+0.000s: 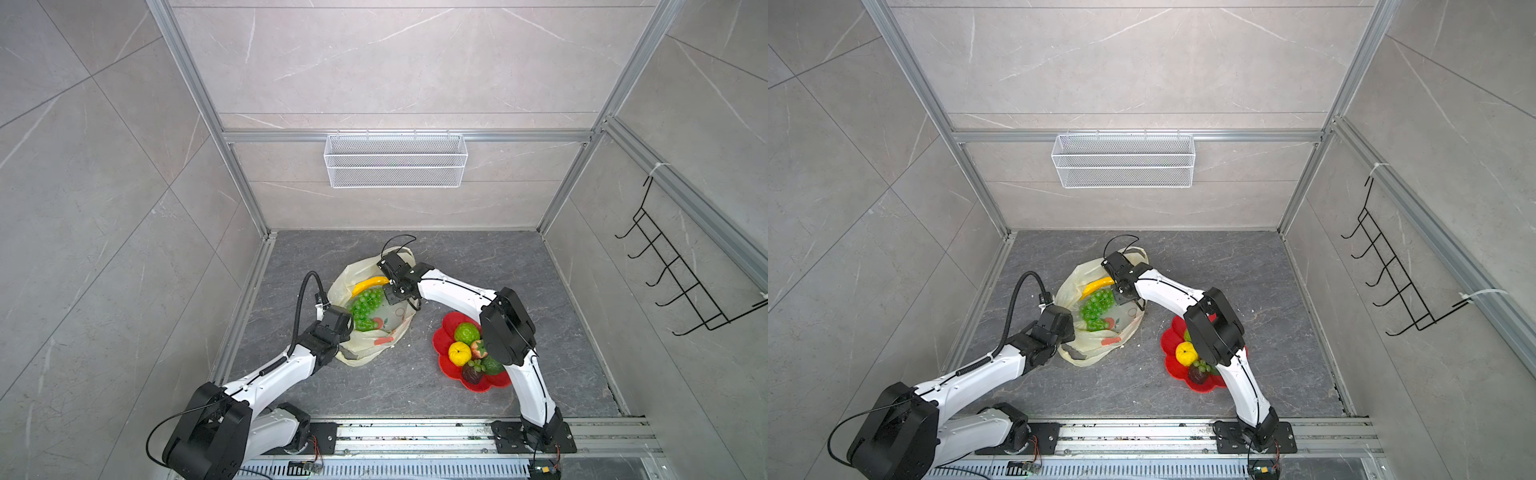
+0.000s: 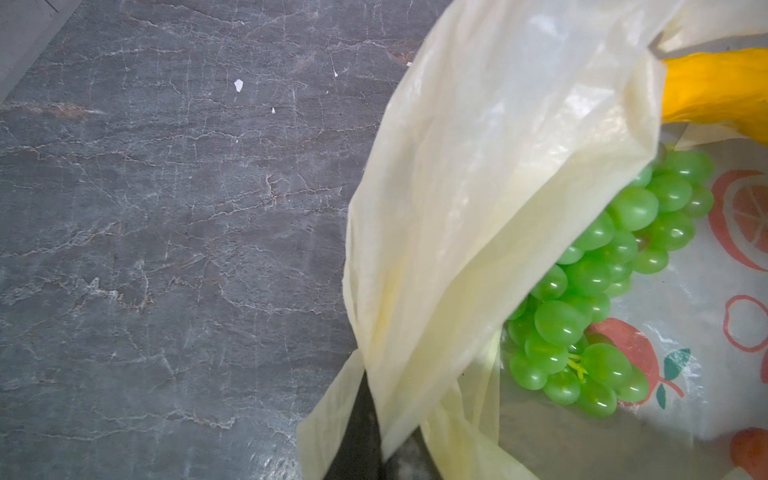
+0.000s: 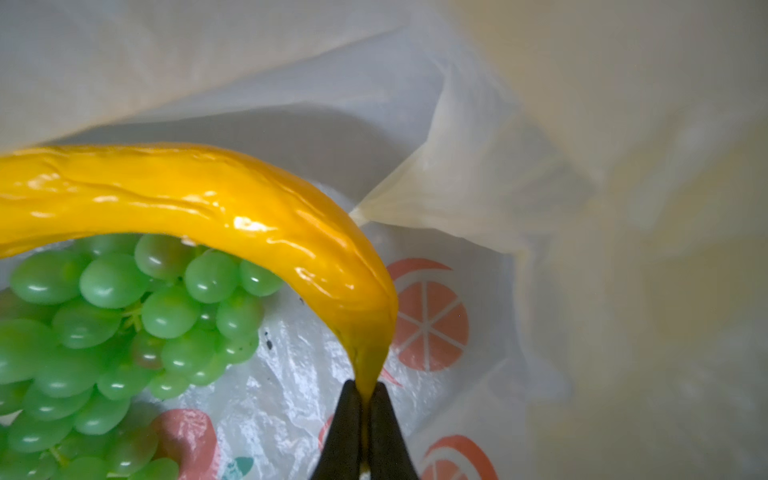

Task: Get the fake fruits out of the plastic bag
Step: 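Grasp the yellow banana by its tip with the right gripper, then lift the yellow banana out and carry it over the red bowl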

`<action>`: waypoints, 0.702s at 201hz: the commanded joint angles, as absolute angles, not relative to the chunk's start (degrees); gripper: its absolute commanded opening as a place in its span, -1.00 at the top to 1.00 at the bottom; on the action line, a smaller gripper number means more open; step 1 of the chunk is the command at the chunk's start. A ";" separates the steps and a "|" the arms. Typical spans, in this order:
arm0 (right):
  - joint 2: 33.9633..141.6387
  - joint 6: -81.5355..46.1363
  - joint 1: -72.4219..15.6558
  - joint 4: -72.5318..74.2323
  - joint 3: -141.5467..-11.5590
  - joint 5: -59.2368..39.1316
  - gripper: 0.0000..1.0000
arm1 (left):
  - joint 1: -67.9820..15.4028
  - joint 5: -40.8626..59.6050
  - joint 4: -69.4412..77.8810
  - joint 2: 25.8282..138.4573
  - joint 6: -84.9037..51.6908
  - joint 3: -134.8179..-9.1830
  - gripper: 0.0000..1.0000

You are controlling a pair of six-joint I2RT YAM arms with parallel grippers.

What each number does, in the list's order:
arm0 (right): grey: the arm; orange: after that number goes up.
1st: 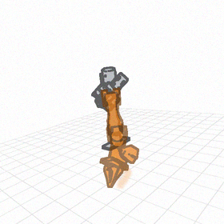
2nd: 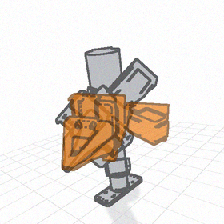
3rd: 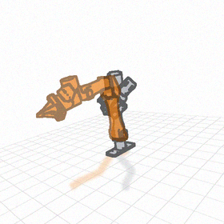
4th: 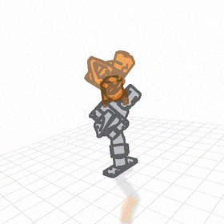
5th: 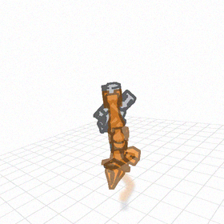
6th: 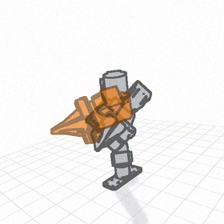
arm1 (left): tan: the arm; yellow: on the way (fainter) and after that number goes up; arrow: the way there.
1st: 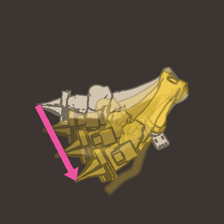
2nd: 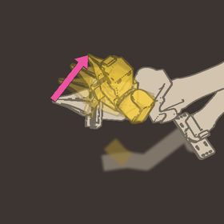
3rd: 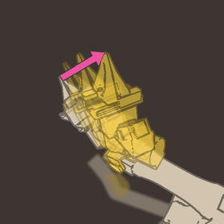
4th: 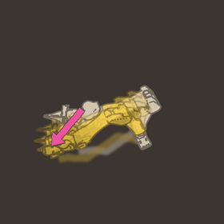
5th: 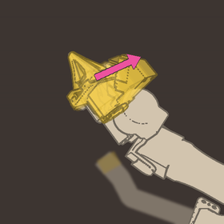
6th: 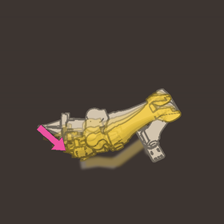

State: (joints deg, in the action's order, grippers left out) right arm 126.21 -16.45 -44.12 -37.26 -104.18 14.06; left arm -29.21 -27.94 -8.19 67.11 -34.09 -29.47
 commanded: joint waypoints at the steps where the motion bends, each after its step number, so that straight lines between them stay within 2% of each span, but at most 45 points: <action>1: 123.25 -20.44 -44.54 -41.23 -101.96 17.31 0.87 | -28.83 -29.11 -8.10 65.90 -34.32 -31.33 1.00; 141: 104.02 -25.73 -46.09 -44.69 -87.51 19.48 0.91 | -27.86 -28.64 -8.53 65.73 -34.58 -31.30 1.00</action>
